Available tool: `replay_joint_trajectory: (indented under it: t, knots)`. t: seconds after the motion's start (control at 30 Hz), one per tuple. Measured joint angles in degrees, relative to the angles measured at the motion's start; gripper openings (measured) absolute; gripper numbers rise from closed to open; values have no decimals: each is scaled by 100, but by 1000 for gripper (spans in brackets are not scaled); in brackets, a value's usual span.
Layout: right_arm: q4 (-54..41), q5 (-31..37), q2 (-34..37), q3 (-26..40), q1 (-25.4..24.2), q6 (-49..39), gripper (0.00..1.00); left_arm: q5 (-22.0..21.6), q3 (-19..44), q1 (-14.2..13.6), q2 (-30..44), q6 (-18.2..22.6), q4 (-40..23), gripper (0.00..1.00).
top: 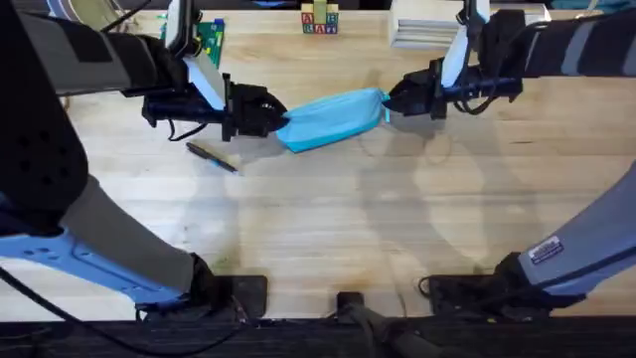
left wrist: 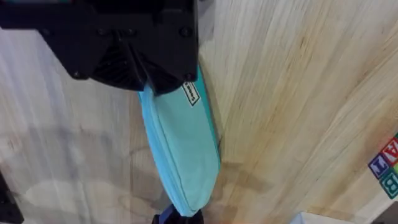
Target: Unzip the bag, pick up the pens from the table one at a time and place them inside, then zip the bag closed.
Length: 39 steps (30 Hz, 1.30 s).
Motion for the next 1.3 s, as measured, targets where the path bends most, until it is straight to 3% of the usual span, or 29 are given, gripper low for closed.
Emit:
replay_joint_trajectory:
  t: [0.67, 1.03, 1.3]
  knots:
    - [-33, 15, -36, 0, 0, 614, 29, 0, 0, 0, 0, 0, -2, 42]
    - [-90, 514, -785, 0, 18, 1806, 29, -2, 0, 0, 0, 0, 0, 42]
    - [-37, 607, -784, 0, 107, 2136, 29, -2, 0, 0, 0, 0, 0, 42]
